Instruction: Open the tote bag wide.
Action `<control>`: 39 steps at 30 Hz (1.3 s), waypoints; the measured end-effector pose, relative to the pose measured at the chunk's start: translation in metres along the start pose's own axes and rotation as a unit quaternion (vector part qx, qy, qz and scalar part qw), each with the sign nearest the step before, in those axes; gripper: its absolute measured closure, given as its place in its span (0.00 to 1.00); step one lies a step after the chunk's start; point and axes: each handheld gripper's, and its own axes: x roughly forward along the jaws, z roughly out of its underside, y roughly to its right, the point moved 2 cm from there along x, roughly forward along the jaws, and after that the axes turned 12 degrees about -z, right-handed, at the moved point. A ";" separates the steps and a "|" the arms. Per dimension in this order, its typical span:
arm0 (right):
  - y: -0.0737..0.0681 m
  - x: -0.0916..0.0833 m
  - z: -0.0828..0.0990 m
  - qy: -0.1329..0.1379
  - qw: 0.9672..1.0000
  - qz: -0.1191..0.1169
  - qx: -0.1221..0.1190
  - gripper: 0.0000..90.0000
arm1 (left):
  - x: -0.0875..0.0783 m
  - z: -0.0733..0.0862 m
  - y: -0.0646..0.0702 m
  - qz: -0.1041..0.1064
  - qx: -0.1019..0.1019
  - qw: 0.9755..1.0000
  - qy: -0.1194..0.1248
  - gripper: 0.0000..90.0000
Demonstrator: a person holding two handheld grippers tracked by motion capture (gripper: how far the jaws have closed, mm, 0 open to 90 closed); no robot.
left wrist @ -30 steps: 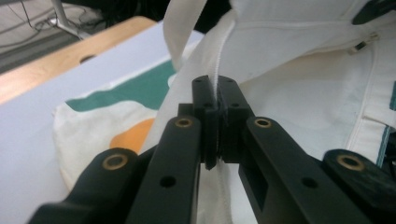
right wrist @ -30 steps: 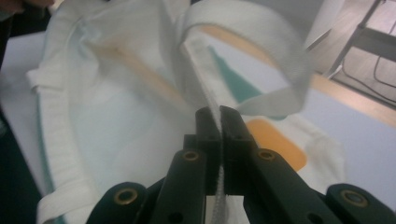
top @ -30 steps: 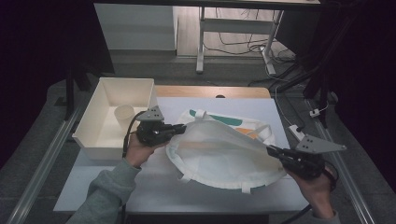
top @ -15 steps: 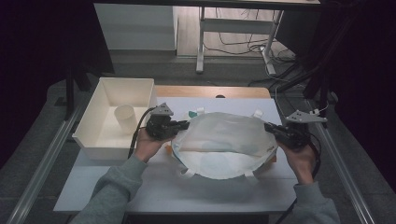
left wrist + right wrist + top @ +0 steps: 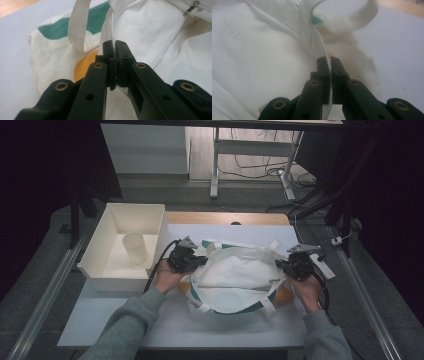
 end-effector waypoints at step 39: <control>-0.014 -0.043 0.001 0.075 0.995 -0.062 0.026 0.53 | -0.010 0.001 0.006 -0.002 0.001 0.999 0.038 0.60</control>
